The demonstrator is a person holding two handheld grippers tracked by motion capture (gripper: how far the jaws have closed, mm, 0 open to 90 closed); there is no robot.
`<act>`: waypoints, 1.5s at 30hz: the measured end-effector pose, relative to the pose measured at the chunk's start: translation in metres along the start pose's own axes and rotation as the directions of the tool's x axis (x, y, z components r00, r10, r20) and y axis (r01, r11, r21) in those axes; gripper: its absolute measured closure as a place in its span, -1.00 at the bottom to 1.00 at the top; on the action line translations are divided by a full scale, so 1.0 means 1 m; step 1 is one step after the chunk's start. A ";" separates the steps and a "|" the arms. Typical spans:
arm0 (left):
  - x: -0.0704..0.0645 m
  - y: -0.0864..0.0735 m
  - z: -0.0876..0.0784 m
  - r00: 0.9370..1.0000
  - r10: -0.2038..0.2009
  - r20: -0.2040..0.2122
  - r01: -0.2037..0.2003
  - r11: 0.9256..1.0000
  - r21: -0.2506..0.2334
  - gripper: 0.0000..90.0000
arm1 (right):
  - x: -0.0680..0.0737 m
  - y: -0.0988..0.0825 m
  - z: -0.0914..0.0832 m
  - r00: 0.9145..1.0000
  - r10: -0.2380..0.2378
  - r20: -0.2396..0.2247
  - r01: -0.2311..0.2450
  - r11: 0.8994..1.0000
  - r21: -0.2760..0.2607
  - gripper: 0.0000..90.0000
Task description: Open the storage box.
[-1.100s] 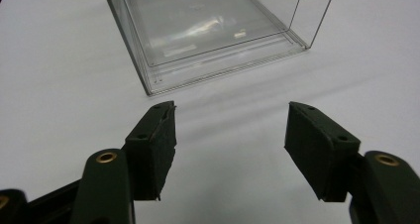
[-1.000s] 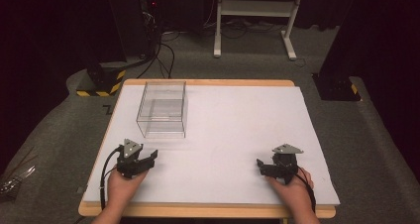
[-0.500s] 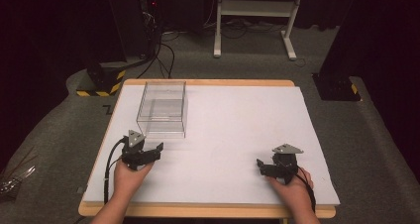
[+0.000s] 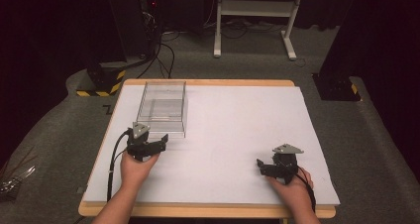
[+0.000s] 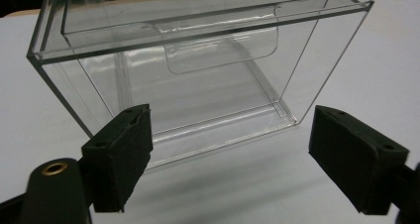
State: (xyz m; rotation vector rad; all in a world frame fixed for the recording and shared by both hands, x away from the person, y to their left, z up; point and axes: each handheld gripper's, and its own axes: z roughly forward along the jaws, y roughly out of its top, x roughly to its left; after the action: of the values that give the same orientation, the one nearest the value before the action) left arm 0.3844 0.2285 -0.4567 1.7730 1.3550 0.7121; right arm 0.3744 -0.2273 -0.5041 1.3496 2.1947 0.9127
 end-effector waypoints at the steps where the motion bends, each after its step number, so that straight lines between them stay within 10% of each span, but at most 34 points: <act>1: -0.001 0.001 0.001 1.000 0.000 -0.003 0.000 1.000 0.002 -0.62 | 0.000 0.000 0.000 1.000 0.000 0.000 0.000 1.000 -0.001 -0.68; 31: -0.007 0.020 0.028 0.998 -0.044 -0.039 0.043 0.998 -0.036 -0.57 | -0.001 0.000 0.000 1.000 0.010 -0.008 -0.010 1.000 -0.002 -0.68; 45: -0.018 0.018 0.029 0.986 -0.029 -0.166 0.022 0.999 -0.048 -0.30 | -0.001 0.000 0.000 1.000 0.010 -0.007 -0.010 1.000 -0.002 -0.68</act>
State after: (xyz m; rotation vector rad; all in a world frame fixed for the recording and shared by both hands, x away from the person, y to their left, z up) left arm 0.4124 0.2013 -0.4570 1.6877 1.4569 0.8865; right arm 0.3744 -0.2283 -0.5039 1.3592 2.1944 0.9242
